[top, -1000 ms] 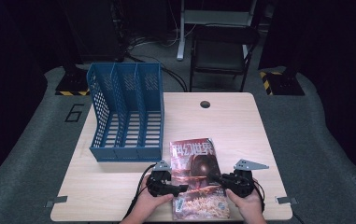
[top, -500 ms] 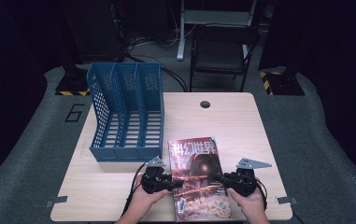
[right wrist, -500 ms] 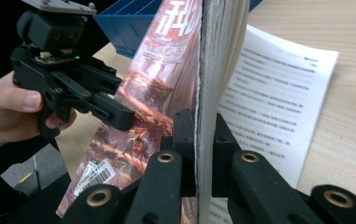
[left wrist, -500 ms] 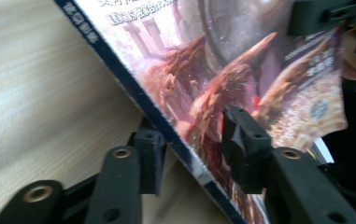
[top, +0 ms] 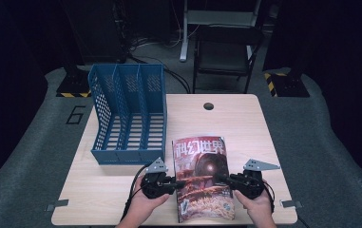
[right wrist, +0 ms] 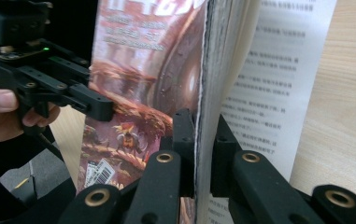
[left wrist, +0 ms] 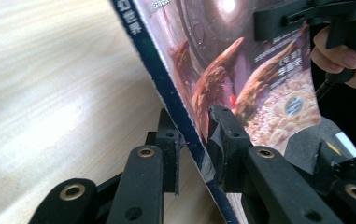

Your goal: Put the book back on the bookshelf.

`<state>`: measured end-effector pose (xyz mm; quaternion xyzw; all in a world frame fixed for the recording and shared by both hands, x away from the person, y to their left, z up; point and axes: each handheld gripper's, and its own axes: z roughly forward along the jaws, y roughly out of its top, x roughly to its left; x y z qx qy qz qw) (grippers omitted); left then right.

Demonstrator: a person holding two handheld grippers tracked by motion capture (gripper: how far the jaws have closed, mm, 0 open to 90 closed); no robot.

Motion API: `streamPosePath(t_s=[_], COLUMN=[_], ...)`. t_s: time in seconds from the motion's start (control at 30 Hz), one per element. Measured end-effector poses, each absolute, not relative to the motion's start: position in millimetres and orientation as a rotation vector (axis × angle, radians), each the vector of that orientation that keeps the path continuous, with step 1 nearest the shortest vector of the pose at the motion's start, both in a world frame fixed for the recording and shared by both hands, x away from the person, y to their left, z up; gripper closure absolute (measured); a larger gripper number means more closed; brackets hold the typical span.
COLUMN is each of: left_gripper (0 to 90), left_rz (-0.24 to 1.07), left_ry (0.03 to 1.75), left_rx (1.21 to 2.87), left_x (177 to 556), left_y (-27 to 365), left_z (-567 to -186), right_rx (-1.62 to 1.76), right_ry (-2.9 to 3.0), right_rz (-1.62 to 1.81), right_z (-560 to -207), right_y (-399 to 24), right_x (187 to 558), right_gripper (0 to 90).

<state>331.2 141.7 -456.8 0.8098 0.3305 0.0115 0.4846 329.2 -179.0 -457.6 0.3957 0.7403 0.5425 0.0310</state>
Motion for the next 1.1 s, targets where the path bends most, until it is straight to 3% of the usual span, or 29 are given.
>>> streamPosePath(t_s=[0.6,0.8,1.1], left_gripper=[83.7,83.8,83.8], left_rz=[0.181,0.251,0.293], left_ry=[0.712,0.678,0.693], left_rx=[1.977,1.982,1.974], left_x=[320,315,317], left_y=[146,144,149], left_z=[-428,-423,-429], right_rx=[1.302,1.194,1.025], right_ry=[2.270,2.193,2.131], right_rz=[1.695,1.668,1.530], right_z=[-456,-441,-426], right_y=[-175,-173,-159], right_x=[339,331,320], right_gripper=[79.5,84.7,85.4])
